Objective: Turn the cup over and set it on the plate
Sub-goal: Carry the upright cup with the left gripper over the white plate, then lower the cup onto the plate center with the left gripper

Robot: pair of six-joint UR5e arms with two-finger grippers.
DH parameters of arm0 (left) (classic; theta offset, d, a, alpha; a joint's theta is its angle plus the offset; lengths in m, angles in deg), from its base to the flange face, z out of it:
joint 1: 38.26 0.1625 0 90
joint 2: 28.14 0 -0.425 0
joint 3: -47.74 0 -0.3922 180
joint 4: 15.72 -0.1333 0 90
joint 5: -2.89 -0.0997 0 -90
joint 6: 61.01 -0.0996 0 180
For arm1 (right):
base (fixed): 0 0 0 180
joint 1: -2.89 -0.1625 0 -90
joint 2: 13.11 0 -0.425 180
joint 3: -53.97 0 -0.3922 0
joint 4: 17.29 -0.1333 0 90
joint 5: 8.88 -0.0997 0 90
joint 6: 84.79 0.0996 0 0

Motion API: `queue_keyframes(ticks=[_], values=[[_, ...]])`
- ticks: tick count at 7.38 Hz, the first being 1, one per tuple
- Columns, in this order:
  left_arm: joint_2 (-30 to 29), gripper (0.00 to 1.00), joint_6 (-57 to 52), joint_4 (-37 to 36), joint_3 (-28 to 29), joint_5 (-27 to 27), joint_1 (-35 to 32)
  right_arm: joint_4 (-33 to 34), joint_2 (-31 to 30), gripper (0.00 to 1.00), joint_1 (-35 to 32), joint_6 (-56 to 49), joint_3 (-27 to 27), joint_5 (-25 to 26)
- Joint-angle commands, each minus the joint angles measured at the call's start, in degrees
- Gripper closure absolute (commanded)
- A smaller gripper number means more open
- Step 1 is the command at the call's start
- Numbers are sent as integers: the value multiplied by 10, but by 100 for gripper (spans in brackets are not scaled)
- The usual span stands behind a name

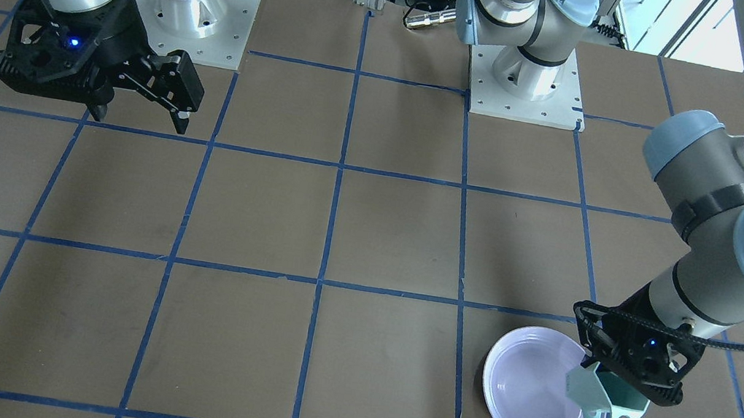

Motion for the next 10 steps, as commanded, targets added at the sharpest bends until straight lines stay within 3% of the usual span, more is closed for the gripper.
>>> queue_keyframes(ticks=[1,4,10], values=[[-15,100,15,-12,-8,0,-5,0,0,0,0,1,0,0],[-17,100,18,-106,-74,0,-8,0,0,0,0,0,0,0],[-20,100,18,-104,-87,1,-12,0,0,0,0,0,0,0]])
